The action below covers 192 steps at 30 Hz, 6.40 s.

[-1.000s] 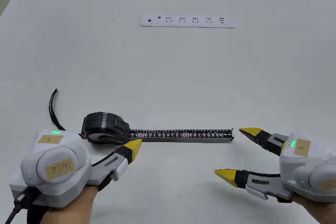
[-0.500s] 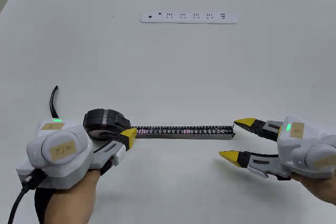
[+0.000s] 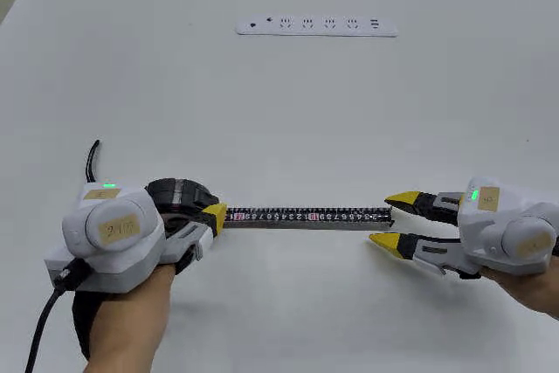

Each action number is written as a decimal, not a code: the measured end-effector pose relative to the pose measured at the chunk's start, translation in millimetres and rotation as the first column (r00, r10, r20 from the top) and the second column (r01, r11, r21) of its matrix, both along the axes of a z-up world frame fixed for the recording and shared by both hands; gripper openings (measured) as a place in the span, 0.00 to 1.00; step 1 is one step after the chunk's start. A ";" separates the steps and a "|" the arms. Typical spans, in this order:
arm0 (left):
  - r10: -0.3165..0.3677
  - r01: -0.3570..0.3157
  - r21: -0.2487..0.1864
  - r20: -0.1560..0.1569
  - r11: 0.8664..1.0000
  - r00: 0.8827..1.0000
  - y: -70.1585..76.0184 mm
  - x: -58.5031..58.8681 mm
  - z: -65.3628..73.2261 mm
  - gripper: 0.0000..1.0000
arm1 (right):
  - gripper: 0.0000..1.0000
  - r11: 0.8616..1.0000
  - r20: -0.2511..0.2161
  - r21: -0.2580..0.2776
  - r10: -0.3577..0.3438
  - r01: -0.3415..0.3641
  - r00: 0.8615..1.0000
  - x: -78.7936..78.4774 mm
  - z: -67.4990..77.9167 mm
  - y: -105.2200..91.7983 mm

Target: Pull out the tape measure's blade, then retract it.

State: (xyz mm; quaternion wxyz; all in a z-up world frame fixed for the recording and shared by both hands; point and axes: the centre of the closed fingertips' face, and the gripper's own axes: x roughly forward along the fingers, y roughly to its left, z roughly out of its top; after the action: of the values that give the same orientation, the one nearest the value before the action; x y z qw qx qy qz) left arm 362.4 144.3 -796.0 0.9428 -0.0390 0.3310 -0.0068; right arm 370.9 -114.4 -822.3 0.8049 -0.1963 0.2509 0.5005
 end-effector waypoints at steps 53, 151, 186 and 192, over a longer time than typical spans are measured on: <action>-0.011 0.011 0.013 -0.020 1.000 1.000 1.0 -0.6 -5.2 0.57 | 0.11 0.988 -0.051 -0.070 0.131 -0.135 0.990 -1.2 -4.2 -2.8; -0.037 0.036 -0.036 -0.054 0.999 0.998 2.0 -2.0 -7.1 0.56 | 0.11 0.983 -0.069 -0.056 0.172 -0.176 0.983 -4.8 -5.2 24.9; -0.042 0.039 -0.050 -0.054 0.998 0.998 2.5 -1.8 -7.2 0.56 | 0.12 0.982 -0.078 -0.035 0.184 -0.187 0.980 -5.3 -6.2 46.6; -0.042 0.040 -0.053 -0.054 0.998 0.998 2.1 -2.0 -7.0 0.56 | 0.12 0.981 -0.080 -0.029 0.186 -0.189 0.979 -5.9 -6.4 50.8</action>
State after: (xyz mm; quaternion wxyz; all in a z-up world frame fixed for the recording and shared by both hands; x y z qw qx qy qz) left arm 360.4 146.4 -803.0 0.9316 -0.0566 0.3575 -0.0336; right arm 365.0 -63.6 -828.7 0.7401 -0.2145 0.2713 0.5768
